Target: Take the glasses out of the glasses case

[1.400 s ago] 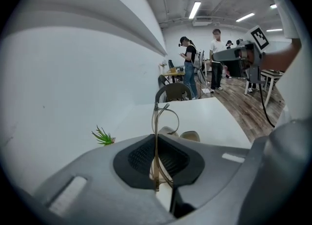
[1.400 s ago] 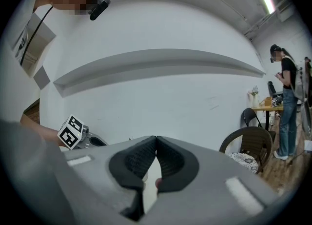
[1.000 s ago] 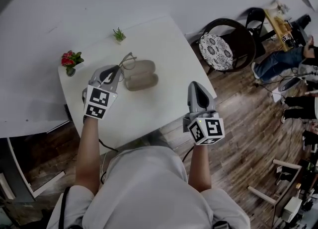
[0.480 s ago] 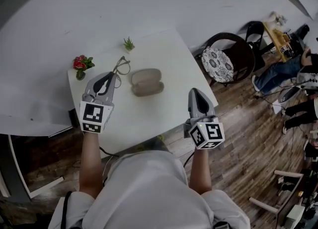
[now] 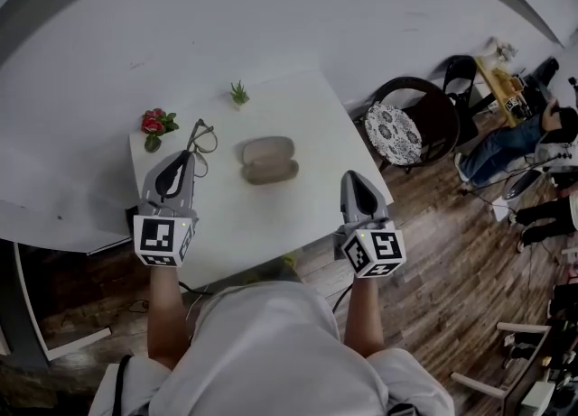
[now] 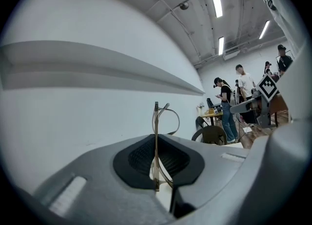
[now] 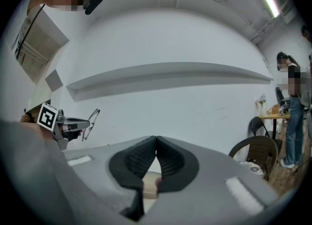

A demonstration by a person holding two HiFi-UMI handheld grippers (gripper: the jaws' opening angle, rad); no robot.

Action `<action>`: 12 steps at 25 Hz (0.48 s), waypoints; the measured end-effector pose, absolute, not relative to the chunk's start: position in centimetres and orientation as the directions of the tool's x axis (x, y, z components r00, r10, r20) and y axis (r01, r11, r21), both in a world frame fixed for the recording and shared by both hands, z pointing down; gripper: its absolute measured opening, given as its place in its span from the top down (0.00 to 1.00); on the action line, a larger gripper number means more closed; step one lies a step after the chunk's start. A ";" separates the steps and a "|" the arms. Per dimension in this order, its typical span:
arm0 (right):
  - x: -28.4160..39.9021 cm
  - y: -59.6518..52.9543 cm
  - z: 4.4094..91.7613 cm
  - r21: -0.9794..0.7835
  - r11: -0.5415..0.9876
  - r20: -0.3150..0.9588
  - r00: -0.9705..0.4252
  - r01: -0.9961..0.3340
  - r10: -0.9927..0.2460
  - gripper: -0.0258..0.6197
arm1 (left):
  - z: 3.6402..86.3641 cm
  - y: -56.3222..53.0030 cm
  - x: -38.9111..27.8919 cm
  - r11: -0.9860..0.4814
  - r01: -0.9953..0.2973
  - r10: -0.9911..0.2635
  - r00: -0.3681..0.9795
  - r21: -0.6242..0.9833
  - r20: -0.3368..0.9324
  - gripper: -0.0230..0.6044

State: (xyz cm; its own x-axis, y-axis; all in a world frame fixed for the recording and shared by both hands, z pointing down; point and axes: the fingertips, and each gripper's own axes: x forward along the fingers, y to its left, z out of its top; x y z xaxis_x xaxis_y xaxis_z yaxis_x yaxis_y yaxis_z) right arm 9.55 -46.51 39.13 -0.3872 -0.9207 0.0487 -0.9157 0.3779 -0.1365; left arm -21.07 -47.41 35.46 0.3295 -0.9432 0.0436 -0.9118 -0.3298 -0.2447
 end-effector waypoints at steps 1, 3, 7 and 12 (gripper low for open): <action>9.6 -46.4 39.0 -0.133 0.377 0.047 -0.386 -0.916 -0.921 0.96 | 35.1 -47.1 -21.4 -0.319 -0.918 -0.946 0.323 -0.237 0.025 0.93; 9.5 -46.3 38.7 -0.129 0.378 0.041 -0.385 -0.917 -0.922 0.96 | 34.3 -46.6 -22.1 -0.295 -0.927 -0.952 0.306 -0.229 -0.010 0.93; 9.5 -46.3 38.1 -0.123 0.380 0.034 -0.386 -0.917 -0.922 0.96 | 32.8 -45.7 -23.0 -0.263 -0.937 -0.957 0.284 -0.231 -0.064 0.93; 9.2 -46.4 37.5 -0.105 0.381 0.024 -0.385 -0.919 -0.922 0.96 | 32.1 -45.4 -23.8 -0.244 -0.946 -0.957 0.270 -0.212 -0.103 0.93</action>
State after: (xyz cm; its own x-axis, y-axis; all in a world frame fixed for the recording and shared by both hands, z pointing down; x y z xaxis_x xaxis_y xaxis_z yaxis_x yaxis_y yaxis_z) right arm 9.21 -46.43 37.47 -0.3853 -0.9225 0.0237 -0.9186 0.3810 -0.1049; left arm -23.79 -45.37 32.13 0.2701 -0.9573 -0.1027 -0.9462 -0.2442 -0.2124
